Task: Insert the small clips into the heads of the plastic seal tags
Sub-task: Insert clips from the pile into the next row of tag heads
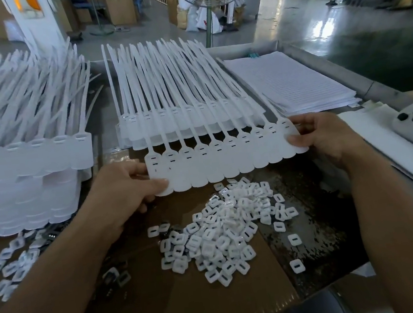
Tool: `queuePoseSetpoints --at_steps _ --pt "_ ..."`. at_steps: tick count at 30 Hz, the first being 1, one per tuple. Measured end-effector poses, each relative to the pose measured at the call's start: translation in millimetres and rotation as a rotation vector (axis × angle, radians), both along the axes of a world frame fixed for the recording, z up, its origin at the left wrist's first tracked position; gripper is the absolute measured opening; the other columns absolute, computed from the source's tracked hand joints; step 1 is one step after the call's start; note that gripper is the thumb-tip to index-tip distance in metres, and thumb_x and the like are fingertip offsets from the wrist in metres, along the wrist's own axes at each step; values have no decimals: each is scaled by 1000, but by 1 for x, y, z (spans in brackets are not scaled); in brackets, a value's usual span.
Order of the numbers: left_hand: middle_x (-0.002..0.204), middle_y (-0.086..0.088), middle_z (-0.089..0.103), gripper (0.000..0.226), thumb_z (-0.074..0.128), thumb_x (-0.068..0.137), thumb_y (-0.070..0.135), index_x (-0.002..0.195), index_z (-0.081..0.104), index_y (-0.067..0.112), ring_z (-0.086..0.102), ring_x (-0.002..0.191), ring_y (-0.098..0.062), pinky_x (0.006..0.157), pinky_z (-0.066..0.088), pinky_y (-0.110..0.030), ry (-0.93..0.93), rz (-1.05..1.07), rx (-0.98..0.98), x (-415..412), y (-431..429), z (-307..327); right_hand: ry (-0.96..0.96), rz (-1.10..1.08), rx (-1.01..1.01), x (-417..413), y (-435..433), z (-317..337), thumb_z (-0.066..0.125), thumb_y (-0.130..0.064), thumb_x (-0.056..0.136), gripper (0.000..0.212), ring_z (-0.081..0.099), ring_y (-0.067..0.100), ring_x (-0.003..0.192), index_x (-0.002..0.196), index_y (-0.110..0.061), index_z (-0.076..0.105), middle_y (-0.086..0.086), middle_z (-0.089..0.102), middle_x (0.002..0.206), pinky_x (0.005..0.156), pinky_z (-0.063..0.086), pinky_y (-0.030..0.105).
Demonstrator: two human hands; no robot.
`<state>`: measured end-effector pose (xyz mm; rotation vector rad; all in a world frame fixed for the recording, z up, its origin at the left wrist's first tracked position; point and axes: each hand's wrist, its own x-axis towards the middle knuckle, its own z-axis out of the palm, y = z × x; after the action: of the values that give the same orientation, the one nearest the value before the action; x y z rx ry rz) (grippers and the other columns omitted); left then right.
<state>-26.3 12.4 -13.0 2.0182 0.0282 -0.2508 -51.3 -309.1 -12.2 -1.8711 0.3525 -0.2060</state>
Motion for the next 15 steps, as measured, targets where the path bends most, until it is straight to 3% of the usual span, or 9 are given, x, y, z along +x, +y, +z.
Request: queuePoseSetpoints --at_steps 4,11,15 --pt "65 9 68 10 70 75 15 80 62 21 58 45 -5 39 42 -10 -178 -89 -47 -18 -4 8 -124 -54 -15 -5 -8 7 64 9 76 33 65 1 63 103 -11 61 1 66 81 62 53 14" --pt "64 12 67 8 64 82 17 80 60 24 61 47 -4 43 47 -12 -414 34 -69 -20 -4 17 -252 -89 104 2 0 15 61 7 79 26 65 3 63 87 -17 59 -12 68 64 55 53 17" --pt "58 6 67 7 62 84 21 79 65 18 60 45 -3 44 47 -15 -429 138 -176 -2 3 22 -314 -81 29 21 11 29 62 3 81 22 65 7 71 90 -17 60 -7 67 75 65 55 23"
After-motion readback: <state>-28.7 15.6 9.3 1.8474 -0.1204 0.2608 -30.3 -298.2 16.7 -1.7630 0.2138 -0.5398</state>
